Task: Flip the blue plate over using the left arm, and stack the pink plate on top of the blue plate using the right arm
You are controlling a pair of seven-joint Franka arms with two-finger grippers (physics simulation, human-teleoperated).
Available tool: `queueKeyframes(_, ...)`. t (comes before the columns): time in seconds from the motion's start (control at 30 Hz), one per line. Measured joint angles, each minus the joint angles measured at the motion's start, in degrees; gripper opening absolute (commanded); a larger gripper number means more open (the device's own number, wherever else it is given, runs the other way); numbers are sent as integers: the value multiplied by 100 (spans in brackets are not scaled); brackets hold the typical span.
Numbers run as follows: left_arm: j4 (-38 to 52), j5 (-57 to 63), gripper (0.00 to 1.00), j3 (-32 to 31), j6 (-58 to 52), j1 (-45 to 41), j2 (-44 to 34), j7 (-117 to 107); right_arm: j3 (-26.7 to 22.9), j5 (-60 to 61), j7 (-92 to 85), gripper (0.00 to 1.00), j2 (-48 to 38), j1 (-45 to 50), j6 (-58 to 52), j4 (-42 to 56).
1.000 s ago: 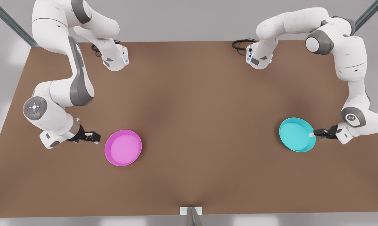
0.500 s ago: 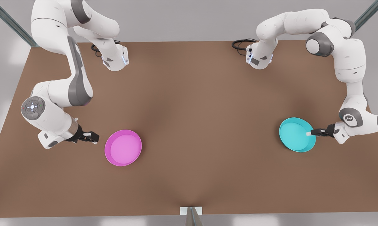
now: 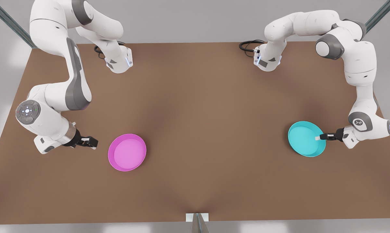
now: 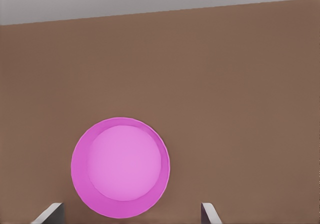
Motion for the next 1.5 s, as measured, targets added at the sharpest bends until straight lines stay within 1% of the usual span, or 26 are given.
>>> queueKeyframes(0.1, 0, 0, 42, 0, 0, 0, 0, 0, 0, -2, 0, 100, 0, 0, 0, -3)
queueKeyframes(0.53, 9, -22, 42, 2, -1, 17, 53, 0, 1, -2, 9, 100, 8, 9, 0, -7)
queueKeyframes(0.6, 9, -25, 40, 6, -16, 8, 52, 2, 1, -2, 9, 100, 6, 19, 0, -9)
queueKeyframes(0.87, 9, -12, 38, 0, -53, 9, 53, 0, 1, -10, 18, 100, 3, 26, 0, -9)
queueKeyframes(1.03, 9, -1, 31, 9, -53, 9, 53, 0, 1, -10, 18, 100, 8, 28, 0, -9)
queueKeyframes(1.5, 18, 174, 26, 6, -37, 8, 52, -11, 9, -2, 27, 100, 8, 79, 0, -18)
